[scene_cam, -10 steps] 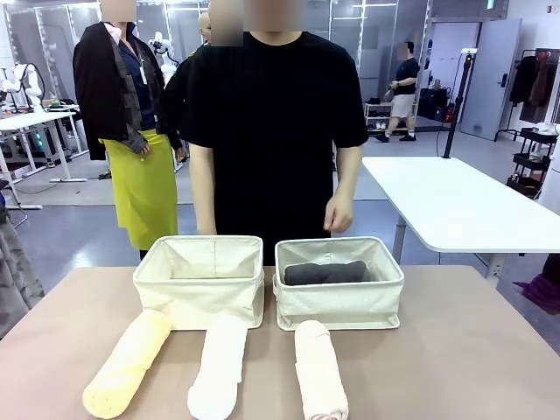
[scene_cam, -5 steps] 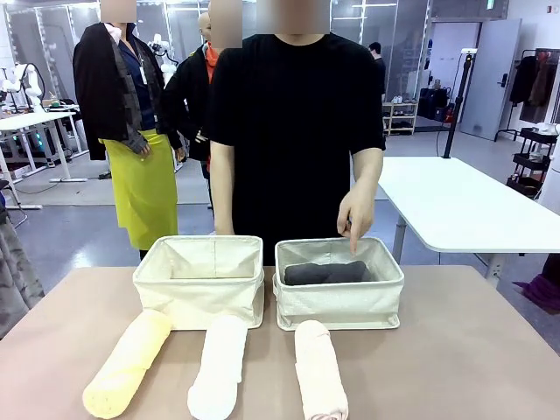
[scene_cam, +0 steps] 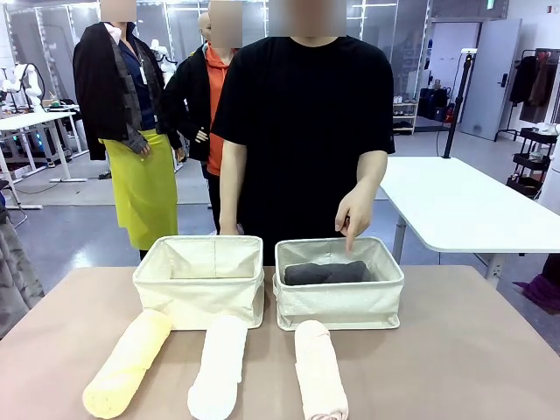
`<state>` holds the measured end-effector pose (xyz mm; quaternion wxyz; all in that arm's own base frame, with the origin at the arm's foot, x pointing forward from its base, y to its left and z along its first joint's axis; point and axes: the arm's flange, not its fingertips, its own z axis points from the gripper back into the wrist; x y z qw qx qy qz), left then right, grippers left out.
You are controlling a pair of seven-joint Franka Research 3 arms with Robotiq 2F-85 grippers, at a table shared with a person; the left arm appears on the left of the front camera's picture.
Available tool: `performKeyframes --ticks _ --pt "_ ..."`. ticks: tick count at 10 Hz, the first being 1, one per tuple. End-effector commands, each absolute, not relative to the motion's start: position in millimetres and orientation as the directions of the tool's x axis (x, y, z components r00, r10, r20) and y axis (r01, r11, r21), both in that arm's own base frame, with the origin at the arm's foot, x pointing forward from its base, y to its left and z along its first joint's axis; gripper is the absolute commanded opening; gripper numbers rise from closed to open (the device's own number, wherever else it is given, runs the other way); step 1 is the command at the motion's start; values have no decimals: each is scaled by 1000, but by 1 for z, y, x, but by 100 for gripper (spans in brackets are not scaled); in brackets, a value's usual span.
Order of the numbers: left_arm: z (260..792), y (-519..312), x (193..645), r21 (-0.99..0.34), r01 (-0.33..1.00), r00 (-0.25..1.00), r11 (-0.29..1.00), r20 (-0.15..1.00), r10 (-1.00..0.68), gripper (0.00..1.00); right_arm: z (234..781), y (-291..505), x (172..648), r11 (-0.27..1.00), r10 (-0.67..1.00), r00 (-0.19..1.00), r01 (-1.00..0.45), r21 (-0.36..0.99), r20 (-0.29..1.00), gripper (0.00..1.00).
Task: Divide the towels into two baskets.
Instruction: Pick up one hotel-folded towel from the bottom of the table and place it in the Fabric basket indicated by the person.
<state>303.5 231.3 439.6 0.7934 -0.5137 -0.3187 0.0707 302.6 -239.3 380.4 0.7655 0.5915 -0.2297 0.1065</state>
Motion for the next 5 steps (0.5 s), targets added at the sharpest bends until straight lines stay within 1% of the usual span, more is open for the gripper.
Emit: performKeyframes --ticks 1,2,4,5 --pt "442 234 303 -865 232 779 445 439 448 100 383 -240 304 274 -105 869 -442 854 484 96" --pt "442 234 303 -865 232 779 445 439 448 100 380 -239 303 278 -109 872 -435 857 478 96" --pt "442 234 303 -865 232 779 445 439 448 100 412 -187 322 311 58 878 -467 828 474 96" --pt "442 234 303 -865 232 779 445 439 448 100 427 -165 337 321 71 902 -425 846 426 96"
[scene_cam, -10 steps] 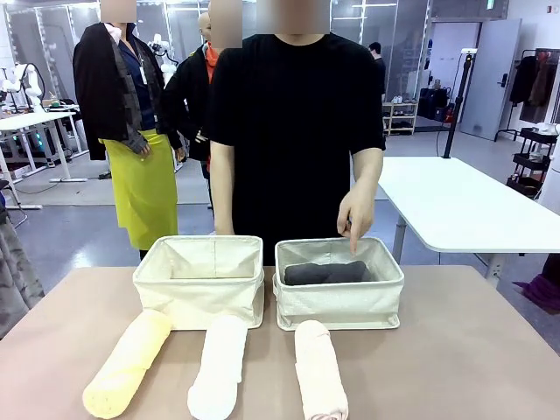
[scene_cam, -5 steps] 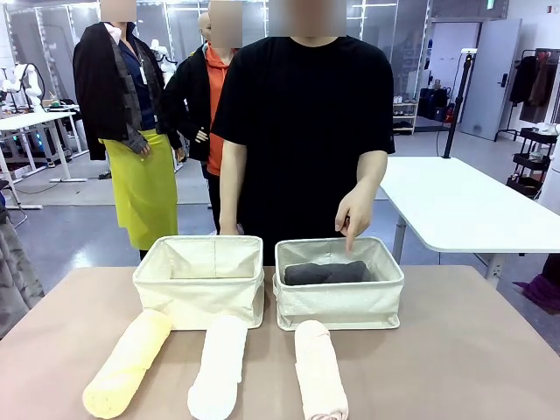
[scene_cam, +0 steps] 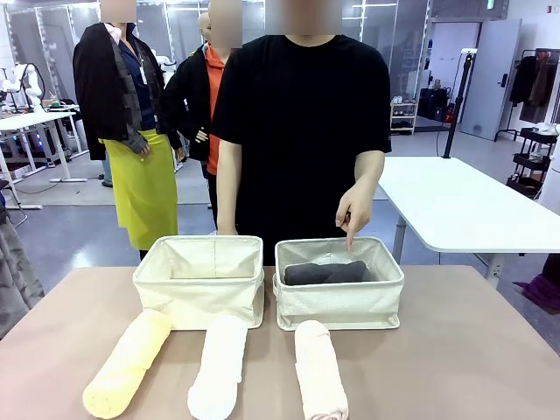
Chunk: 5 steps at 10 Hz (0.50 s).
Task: Divide the towels into two baskets.
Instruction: Pick up one hotel-folded towel from the bottom of the table and place it in the Fabric basket indicated by the person.
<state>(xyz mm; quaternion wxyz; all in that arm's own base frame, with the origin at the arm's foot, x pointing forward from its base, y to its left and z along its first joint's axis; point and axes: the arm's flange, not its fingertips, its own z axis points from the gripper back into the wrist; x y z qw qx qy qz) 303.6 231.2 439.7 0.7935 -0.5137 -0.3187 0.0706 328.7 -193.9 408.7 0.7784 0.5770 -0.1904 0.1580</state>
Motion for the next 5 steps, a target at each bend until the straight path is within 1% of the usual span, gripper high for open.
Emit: performKeyframes --ticks 1,2,3,4,5 --pt "442 234 303 -865 232 779 445 439 448 100 439 -136 349 380 76 937 -343 859 341 96" --pt "442 234 303 -865 232 779 445 439 448 100 451 -94 358 419 123 950 -311 853 286 96" --pt "442 234 303 -865 232 779 445 439 448 100 461 -52 364 487 146 958 -286 825 246 96" --pt "442 234 303 -865 232 779 445 439 448 100 467 -8 370 599 132 968 -250 760 215 96" --pt "442 234 303 -865 232 779 445 439 448 100 470 28 374 665 104 974 -219 714 201 96"
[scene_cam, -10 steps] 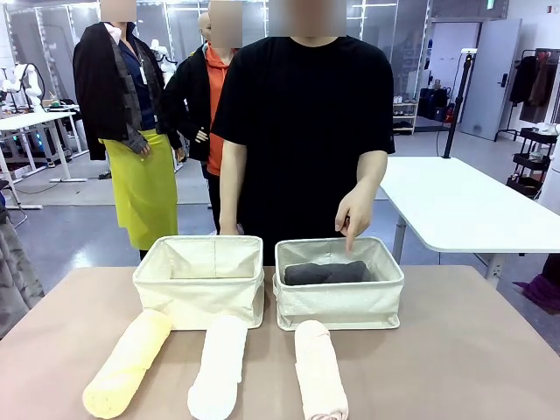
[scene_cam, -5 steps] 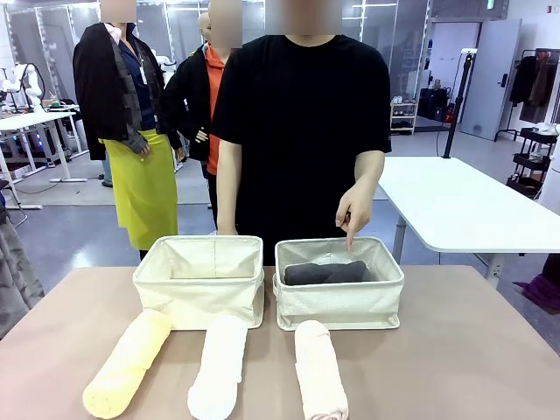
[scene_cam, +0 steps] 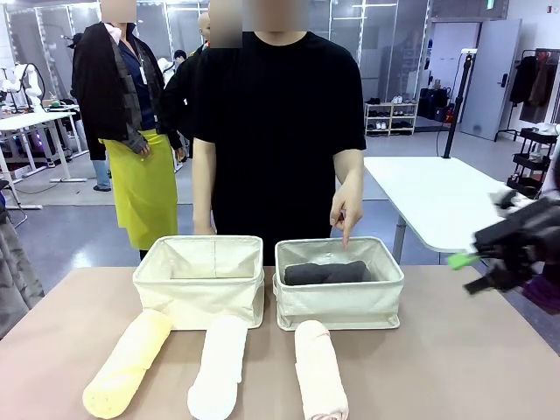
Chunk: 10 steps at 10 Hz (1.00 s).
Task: Divide the towels into two baskets.
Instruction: Pick up one hotel-folded towel from the bottom of the table and place it in the Fabric basket indicated by the person.
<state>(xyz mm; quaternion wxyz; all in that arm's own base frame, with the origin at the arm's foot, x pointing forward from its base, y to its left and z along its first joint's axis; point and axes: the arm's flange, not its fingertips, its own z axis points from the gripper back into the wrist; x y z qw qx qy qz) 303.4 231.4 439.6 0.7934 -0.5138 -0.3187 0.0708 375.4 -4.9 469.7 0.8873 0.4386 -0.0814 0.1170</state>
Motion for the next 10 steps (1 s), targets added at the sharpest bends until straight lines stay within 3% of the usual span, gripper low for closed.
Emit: performKeyframes --ticks 1,5,10 --pt "442 234 303 -865 232 779 445 439 448 100 470 66 378 727 78 978 -189 661 194 96" --pt "442 234 303 -865 232 779 445 439 448 100 452 204 367 869 72 973 -169 465 218 96" --pt "442 234 303 -865 232 779 445 439 448 100 394 281 348 974 107 969 -147 171 225 96"
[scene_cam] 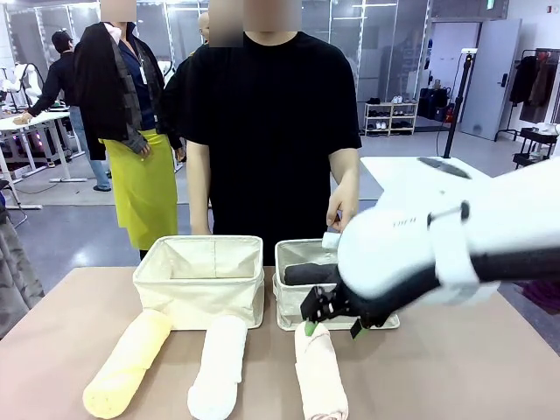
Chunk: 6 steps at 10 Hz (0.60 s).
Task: Divide the towels into two baskets.
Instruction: Pick up one hotel-folded towel from the bottom of the table and place it in the Fabric basket indicated by the person.
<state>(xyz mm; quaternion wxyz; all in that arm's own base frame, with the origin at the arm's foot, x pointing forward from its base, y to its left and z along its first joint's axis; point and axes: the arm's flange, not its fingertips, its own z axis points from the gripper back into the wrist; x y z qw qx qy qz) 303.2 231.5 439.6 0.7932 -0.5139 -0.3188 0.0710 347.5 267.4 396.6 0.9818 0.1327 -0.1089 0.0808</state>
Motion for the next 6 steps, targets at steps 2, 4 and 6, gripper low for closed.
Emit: performKeyframes --ticks 2,4,6 --pt "442 234 303 -865 232 779 445 439 448 100 377 294 350 984 91 961 -127 126 260 96" --pt "442 234 303 -865 232 779 445 439 448 100 357 306 356 988 90 967 -118 104 240 96" --pt "442 234 303 -865 232 779 445 439 448 100 338 317 362 987 78 971 -107 117 225 96"
